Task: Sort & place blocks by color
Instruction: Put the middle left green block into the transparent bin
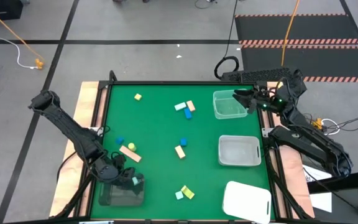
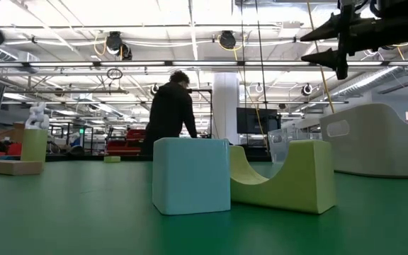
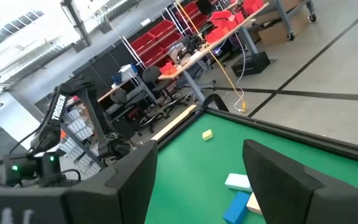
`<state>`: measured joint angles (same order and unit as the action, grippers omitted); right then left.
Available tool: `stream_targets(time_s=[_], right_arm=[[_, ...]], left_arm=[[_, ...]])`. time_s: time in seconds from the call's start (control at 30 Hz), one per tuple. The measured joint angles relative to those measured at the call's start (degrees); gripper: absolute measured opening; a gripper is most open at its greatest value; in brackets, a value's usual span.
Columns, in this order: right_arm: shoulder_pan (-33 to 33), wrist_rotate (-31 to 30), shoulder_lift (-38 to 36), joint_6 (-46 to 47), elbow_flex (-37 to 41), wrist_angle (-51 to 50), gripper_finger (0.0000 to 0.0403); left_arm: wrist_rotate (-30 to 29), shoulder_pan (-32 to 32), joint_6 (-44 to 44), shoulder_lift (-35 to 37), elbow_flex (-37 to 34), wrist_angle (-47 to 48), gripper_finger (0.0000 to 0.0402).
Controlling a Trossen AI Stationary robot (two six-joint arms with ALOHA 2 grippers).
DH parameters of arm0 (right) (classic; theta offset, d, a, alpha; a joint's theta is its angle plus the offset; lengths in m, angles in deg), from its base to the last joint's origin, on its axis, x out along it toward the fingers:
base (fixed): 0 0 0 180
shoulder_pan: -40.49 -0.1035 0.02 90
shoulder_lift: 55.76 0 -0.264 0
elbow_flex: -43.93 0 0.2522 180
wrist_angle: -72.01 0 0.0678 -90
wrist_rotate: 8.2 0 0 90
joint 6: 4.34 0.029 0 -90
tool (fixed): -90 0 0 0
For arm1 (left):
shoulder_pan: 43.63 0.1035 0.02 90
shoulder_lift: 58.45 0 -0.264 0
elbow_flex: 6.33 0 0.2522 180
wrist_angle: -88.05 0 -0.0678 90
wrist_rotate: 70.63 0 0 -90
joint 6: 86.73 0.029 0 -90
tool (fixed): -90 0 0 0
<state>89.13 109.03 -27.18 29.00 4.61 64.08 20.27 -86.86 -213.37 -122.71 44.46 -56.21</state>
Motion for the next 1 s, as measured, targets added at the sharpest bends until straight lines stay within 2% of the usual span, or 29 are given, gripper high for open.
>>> stream_targets(time_s=[0.27,0.43,0.57,0.77,0.9,1.0], right_arm=[[0.0,-0.1,0.39,1.01,0.0,1.76,0.0228],[-0.21,-0.12,0.76,5.1,-0.07,13.87,0.0228],[-1.53,-0.41,2.18,6.71,-0.9,22.66,0.0228],[-5.09,-2.02,7.53,1.6,-8.24,17.99,0.0228],[-7.78,-3.39,12.21,-3.0,-13.57,11.88,0.0228],[-9.7,-5.83,15.39,-6.34,-16.13,5.49,0.0228]], left_arm=[[-10.76,7.16,11.97,8.11,0.0,1.39,0.0291],[-14.44,14.13,25.51,10.72,0.0,4.31,0.0291],[-16.24,19.56,39.55,11.07,0.0,3.89,0.0291],[-26.97,27.16,55.23,11.03,0.0,-4.41,0.0287],[-28.14,32.04,74.9,11.07,0.02,-10.58,0.0271],[-27.98,33.68,82.64,11.05,0.02,-7.97,0.0255]])
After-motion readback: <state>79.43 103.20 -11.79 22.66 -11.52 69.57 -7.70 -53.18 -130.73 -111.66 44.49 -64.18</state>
